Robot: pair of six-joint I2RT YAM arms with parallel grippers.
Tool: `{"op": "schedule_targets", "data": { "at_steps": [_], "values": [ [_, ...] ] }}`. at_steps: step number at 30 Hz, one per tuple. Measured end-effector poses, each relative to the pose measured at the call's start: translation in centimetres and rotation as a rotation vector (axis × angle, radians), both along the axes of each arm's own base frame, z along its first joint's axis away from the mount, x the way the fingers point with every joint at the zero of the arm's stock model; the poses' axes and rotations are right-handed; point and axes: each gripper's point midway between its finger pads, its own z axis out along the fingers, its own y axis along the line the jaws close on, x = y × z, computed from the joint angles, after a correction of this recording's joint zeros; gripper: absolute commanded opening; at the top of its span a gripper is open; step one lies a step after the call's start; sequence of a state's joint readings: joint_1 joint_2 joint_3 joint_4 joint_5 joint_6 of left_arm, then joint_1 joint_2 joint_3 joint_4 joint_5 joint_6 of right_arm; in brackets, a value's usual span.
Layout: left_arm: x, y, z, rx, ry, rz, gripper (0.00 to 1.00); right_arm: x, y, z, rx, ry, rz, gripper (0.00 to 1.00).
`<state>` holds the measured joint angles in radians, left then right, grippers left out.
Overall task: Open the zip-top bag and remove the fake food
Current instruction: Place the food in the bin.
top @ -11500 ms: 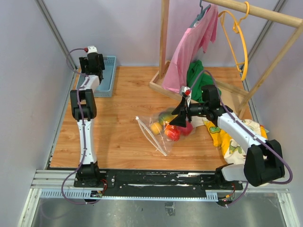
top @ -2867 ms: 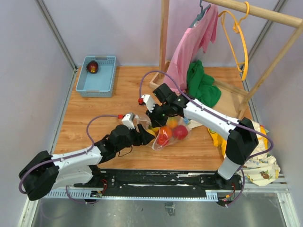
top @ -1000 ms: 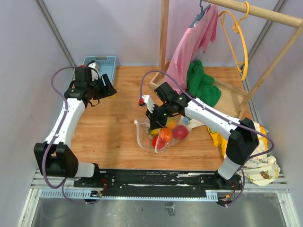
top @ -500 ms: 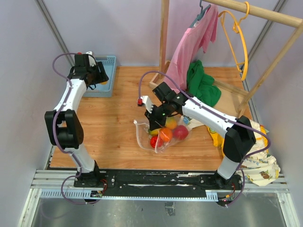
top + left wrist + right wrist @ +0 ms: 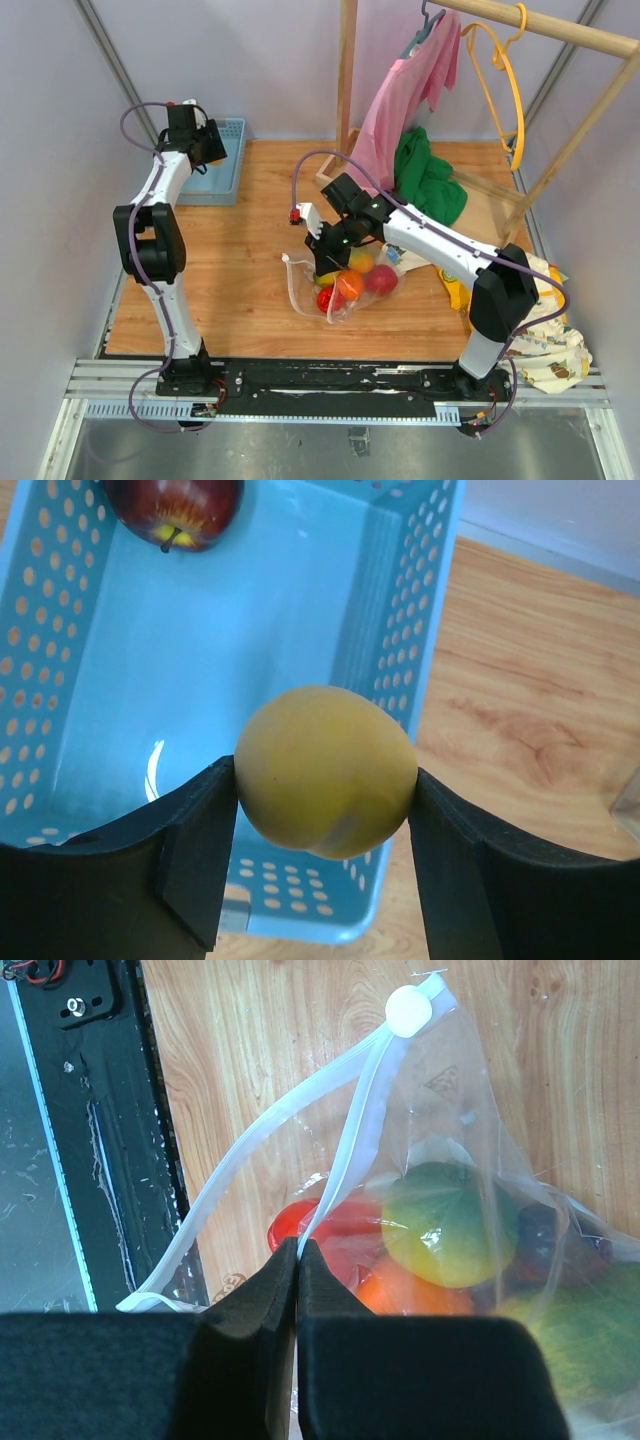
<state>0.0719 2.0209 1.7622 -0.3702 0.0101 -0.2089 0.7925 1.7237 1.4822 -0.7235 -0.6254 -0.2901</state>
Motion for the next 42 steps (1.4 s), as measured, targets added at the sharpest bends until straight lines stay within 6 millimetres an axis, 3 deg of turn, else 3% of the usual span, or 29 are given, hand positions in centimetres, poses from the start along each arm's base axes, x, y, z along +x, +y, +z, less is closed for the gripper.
{"op": "schedule_targets", "data": {
  "at_steps": [14, 42],
  "values": [
    [5.3, 0.9, -4.0, 0.023, -0.067, 0.015, 0.0, -0.3, 0.2, -0.2, 0.006, 0.021, 0.01, 0.01],
    [13.1, 3.1, -6.9, 0.166, -0.208, 0.001, 0.0, -0.3, 0.8, -1.4, 0.018, 0.11, 0.022, 0.01]
  ]
}}
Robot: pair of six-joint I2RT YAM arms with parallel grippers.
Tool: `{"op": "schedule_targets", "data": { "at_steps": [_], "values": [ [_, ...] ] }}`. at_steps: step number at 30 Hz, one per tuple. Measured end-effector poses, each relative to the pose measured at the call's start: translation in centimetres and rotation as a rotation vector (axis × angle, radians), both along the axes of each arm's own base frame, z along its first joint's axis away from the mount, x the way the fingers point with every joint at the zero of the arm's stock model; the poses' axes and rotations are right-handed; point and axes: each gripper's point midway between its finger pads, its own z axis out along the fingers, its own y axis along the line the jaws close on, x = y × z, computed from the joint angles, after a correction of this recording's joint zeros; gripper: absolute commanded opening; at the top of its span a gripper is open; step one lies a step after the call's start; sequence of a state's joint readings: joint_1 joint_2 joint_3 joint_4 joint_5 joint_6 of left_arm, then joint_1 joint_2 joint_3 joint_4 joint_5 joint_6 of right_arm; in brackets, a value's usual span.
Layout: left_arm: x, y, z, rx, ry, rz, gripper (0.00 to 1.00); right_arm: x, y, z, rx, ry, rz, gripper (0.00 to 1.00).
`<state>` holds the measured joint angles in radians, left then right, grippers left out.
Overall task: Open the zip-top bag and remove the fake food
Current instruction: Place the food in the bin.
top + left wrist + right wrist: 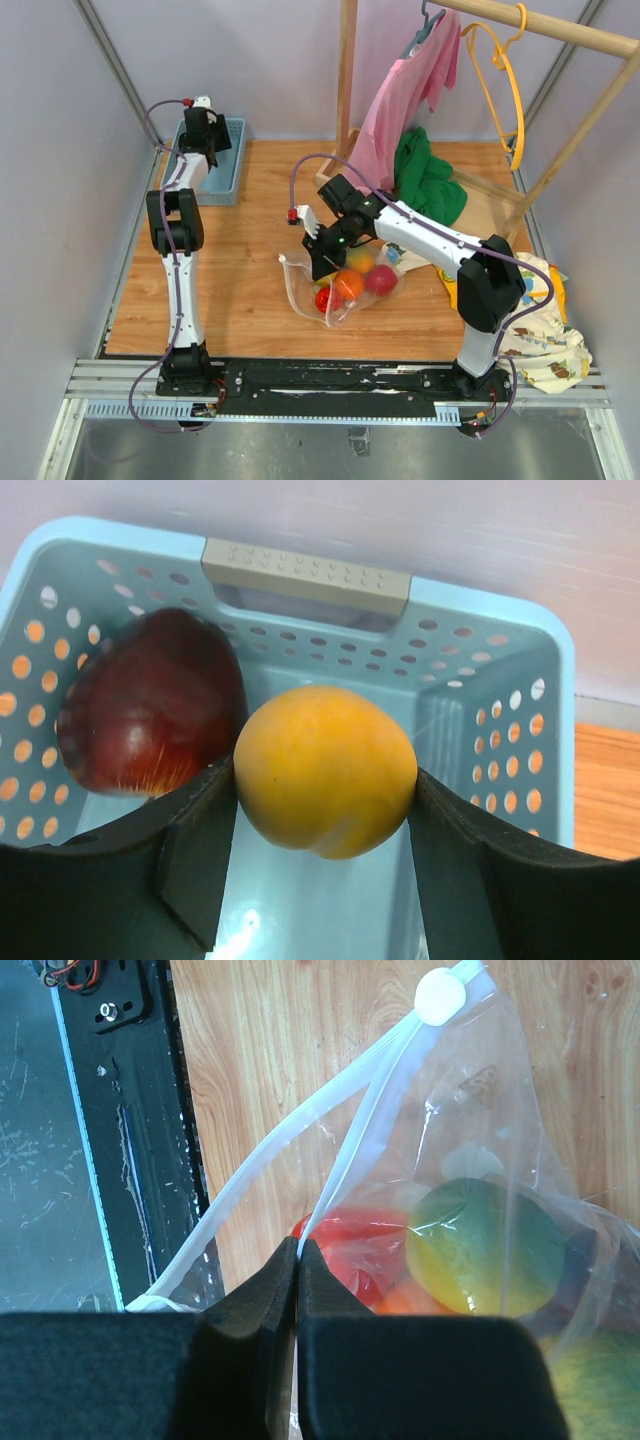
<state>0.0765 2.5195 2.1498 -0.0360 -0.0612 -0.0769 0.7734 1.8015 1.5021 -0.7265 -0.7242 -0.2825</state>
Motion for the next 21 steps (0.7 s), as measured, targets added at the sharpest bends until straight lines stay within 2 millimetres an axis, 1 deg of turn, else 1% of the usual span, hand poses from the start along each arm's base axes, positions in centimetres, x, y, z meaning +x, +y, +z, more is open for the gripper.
{"op": "schedule_targets", "data": {
  "at_steps": [2, 9, 14, 19, 21],
  "values": [
    [0.5, 0.2, -0.1, 0.017, -0.005, 0.0, 0.0, 0.0, 0.1, -0.1, 0.001, 0.009, 0.001, 0.01],
    [1.7, 0.6, -1.2, 0.057, -0.004, -0.006, 0.0, -0.1, 0.2, 0.0, 0.003, 0.018, -0.004, 0.01],
    [1.6, 0.9, -2.4, 0.082, 0.02, -0.005, 0.01, -0.1, 0.3, 0.0, 0.004, 0.024, -0.004, 0.01],
    [1.4, 1.5, -3.1, 0.122, 0.039, 0.004, 0.05, -0.2, 0.3, 0.0, 0.004, 0.027, -0.004, 0.01],
    [1.4, 1.7, -3.3, 0.138, 0.044, 0.007, 0.08, -0.2, 0.3, -0.1, 0.004, 0.03, -0.003, 0.01]
  ]
}}
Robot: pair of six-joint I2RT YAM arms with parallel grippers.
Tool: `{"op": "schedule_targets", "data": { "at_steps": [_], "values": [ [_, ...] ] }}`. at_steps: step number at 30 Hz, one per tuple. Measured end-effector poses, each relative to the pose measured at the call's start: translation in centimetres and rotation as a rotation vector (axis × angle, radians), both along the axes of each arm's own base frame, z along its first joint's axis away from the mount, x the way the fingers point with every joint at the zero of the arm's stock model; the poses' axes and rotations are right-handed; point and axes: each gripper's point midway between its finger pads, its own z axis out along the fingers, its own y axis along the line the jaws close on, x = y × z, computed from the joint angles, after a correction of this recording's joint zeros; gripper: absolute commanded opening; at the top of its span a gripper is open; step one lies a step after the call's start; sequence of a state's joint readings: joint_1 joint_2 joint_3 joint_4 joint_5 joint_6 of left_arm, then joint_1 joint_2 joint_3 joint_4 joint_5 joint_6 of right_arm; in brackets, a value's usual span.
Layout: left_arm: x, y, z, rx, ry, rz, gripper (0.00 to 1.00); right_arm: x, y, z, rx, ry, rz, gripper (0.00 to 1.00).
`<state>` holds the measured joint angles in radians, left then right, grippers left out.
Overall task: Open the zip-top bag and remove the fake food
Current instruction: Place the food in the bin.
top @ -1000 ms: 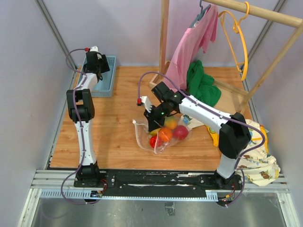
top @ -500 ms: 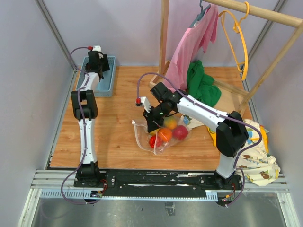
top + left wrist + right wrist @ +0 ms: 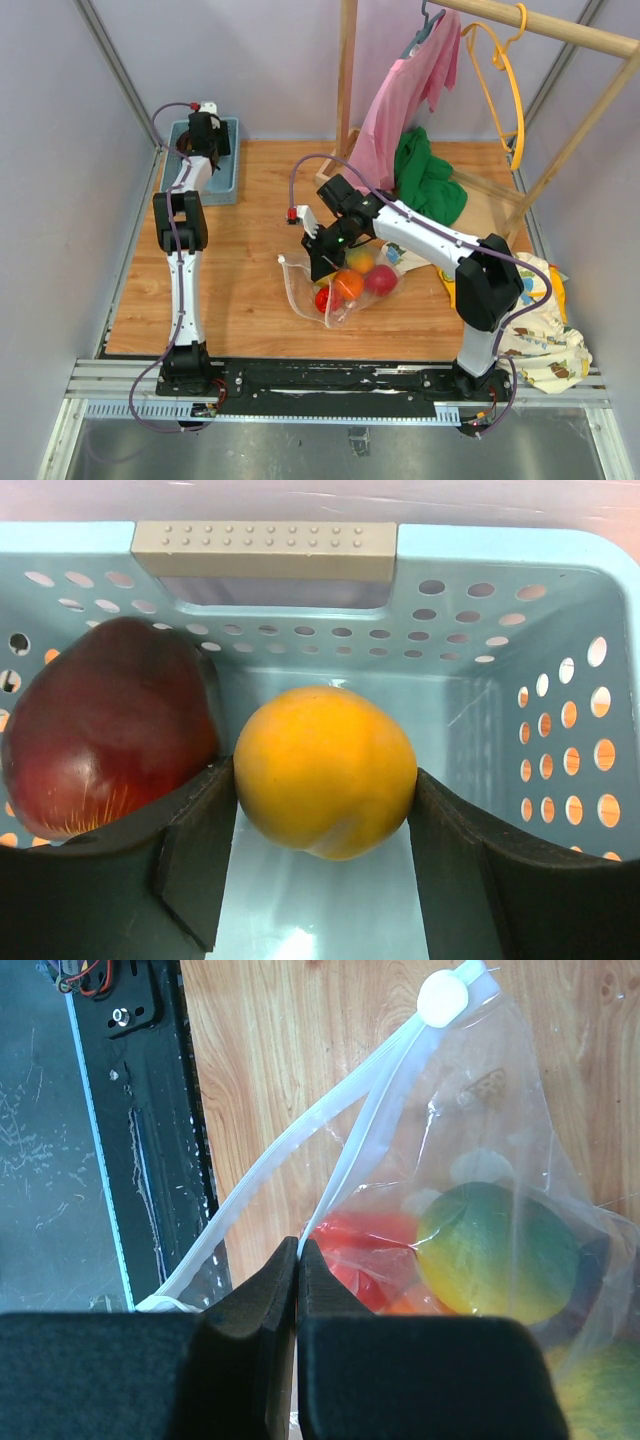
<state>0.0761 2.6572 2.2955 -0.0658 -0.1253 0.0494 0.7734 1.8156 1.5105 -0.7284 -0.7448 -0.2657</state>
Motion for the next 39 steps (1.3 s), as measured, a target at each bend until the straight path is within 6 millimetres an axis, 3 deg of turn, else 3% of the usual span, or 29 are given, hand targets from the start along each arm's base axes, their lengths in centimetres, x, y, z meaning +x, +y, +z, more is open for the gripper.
{"op": "schedule_targets", "data": {
  "at_steps": [20, 26, 39],
  "values": [
    [-0.4, 2.3, 0.0, 0.123, 0.021, 0.077, 0.44, -0.2, 0.1, -0.4, -0.001, 0.019, 0.006, 0.01],
    [-0.5, 2.5, 0.0, 0.129, 0.022, 0.09, 0.6, -0.2, 0.1, -0.4, -0.001, 0.02, 0.006, 0.01],
    [-0.6, 2.6, 0.0, 0.138, 0.023, 0.108, 0.81, -0.2, 0.1, -0.4, -0.001, 0.02, 0.006, 0.01]
  ]
}}
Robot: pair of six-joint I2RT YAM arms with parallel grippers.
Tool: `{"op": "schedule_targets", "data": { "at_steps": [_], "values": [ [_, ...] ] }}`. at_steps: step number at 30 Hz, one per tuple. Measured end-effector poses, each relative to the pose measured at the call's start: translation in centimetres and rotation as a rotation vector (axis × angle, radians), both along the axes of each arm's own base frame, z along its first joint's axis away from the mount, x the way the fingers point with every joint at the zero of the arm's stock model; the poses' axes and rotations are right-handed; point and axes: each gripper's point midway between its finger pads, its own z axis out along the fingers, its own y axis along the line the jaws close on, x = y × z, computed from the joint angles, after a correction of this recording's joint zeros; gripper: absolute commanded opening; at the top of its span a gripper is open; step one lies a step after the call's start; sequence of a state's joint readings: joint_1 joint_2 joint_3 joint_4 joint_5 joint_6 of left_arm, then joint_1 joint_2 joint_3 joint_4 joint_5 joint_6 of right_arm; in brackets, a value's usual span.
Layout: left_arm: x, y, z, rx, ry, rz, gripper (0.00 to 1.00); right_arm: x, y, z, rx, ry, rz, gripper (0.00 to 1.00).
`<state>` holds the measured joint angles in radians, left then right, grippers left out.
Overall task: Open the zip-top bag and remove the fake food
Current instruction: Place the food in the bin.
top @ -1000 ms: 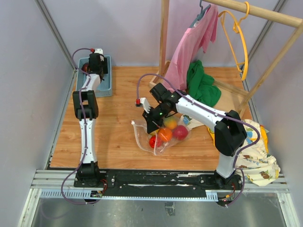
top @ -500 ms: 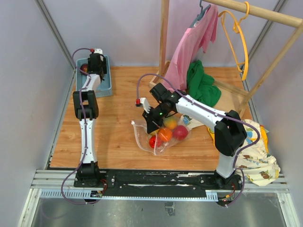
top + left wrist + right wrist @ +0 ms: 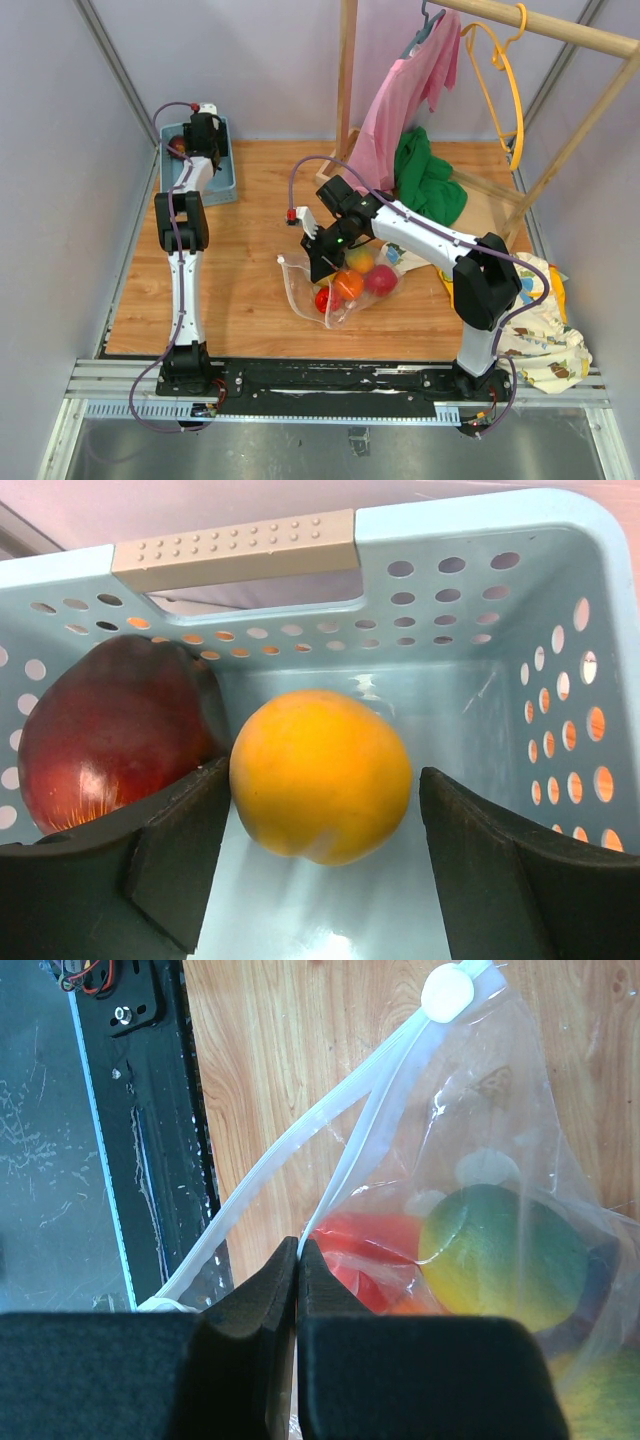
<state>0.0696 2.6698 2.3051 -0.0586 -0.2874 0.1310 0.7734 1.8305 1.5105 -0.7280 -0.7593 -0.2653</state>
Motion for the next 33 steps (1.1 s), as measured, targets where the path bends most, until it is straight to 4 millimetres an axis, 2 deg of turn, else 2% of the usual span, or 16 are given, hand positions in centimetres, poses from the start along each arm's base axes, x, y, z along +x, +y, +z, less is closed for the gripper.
{"op": "schedule_targets", "data": {
  "at_steps": [10, 24, 33],
  "values": [
    [0.0, 0.1, 0.0, -0.001, -0.001, 0.01, 0.87, 0.0, 0.0, 0.0, 0.0, 0.0, 0.0, 0.01],
    [-0.1, 0.6, 0.6, 0.01, -0.021, 0.038, 0.88, 0.0, 0.0, 0.0, 0.0, 0.0, 0.0, 0.01],
    [0.0, 1.0, 3.2, 0.021, -0.07, 0.06, 0.9, 0.0, 0.0, 0.0, 0.001, 0.0, 0.0, 0.01]
  ]
}}
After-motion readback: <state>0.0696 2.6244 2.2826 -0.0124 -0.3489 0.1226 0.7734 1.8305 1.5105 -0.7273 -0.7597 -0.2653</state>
